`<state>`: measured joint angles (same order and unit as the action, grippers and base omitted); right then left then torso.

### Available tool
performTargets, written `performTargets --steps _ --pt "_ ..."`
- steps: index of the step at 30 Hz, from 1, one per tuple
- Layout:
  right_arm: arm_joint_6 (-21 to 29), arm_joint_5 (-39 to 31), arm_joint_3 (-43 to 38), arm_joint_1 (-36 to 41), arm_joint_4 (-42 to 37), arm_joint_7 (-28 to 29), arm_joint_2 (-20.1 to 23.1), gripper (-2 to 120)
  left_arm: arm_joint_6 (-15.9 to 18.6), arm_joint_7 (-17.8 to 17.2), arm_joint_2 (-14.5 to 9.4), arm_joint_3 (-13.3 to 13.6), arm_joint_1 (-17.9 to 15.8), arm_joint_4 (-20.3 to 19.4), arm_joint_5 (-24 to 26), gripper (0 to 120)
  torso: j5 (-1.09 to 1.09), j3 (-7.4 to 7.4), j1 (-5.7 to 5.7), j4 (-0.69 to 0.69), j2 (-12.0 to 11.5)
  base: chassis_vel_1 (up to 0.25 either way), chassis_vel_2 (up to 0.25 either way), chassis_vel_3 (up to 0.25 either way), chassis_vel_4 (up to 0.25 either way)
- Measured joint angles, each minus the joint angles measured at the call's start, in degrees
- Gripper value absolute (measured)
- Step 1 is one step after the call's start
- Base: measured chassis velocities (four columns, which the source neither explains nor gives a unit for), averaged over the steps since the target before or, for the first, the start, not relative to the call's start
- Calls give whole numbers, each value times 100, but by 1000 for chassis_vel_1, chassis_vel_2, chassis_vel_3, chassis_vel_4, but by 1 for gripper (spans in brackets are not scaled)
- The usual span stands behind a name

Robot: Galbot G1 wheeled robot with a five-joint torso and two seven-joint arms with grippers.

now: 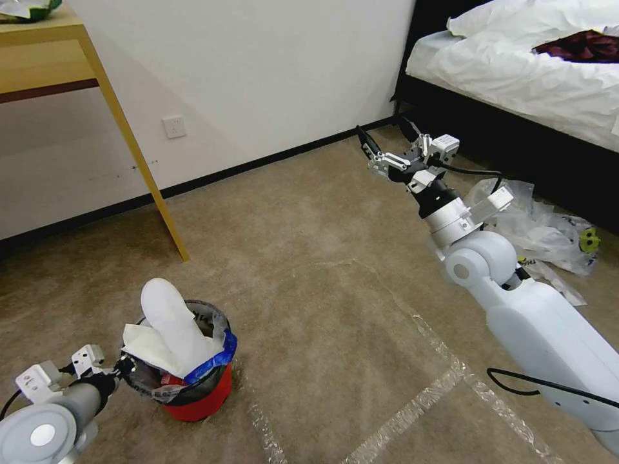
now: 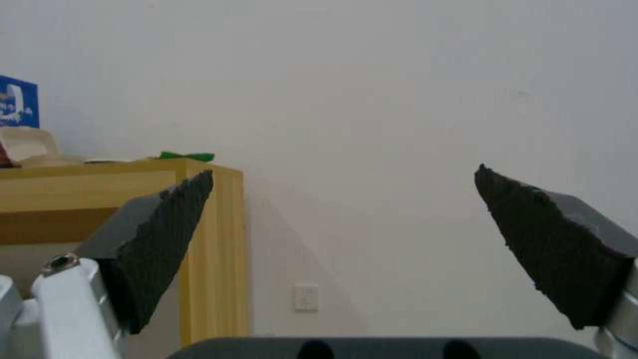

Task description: Pick up the trash bin and place the garbage on the floor into it.

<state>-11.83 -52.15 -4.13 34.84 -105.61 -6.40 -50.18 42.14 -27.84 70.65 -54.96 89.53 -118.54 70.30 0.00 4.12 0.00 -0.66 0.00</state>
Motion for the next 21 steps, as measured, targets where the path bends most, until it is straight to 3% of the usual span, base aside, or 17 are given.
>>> performTargets --steps 21 --pt "-55 59 132 -11 83 -17 -69 100 -1 17 31 72 -114 284 -104 1 0 0 0 0 0 0 0 0 0"
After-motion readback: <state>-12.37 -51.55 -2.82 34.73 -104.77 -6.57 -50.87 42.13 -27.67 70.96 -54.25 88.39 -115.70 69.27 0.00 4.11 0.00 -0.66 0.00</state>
